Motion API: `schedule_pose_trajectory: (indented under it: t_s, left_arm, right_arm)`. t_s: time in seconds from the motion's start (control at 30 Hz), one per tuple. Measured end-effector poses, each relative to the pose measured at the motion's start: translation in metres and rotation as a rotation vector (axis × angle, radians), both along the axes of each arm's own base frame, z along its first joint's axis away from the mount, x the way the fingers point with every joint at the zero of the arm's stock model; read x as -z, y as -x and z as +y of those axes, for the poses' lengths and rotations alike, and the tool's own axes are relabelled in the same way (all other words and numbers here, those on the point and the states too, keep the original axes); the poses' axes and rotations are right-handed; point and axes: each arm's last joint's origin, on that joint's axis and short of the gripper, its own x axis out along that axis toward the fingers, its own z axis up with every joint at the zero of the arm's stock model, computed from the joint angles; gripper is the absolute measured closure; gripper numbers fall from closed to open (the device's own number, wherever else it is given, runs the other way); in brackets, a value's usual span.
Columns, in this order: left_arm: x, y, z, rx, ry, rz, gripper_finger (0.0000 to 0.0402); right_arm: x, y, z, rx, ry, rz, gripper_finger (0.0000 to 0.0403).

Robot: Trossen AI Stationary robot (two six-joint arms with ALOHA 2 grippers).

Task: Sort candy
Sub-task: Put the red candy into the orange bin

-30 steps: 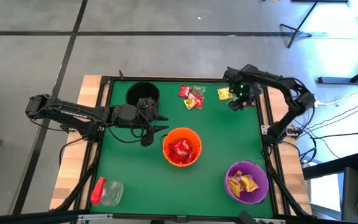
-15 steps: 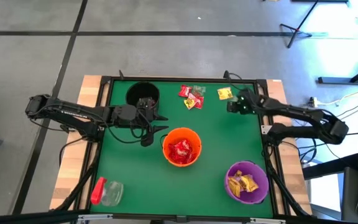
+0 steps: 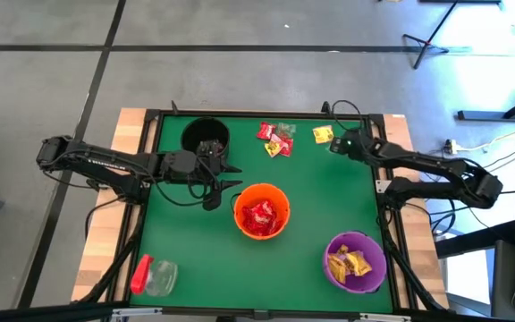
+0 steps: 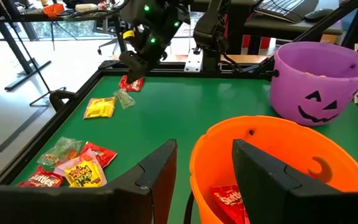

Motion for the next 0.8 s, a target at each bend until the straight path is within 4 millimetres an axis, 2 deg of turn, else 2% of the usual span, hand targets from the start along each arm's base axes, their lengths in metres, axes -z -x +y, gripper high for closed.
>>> schedule_pose_trajectory:
  t_s: [0.13, 0.27, 0.47, 0.8]
  left_arm:
    - [0.0, 0.0, 0.0, 0.0, 0.0, 0.0, 0.0253]
    - [0.0, 0.0, 0.0, 0.0, 0.0, -0.001, 0.0253]
    - [-0.001, 0.0, 0.0, 0.0, 0.001, -0.006, 0.0253]
    - [0.0, 0.0, -0.001, -0.001, 0.019, -0.007, 0.0253]
  right_arm:
    - [-0.002, 0.004, 0.0, 0.123, -0.042, 0.101, 0.0212]
    - [0.006, 0.007, -0.001, 0.211, -0.048, 0.173, 0.0212]
    - [0.02, 0.01, -0.018, 0.305, -0.058, 0.214, 0.0212]
    - [0.038, 0.013, -0.047, 0.284, -0.081, 0.216, 0.0212]
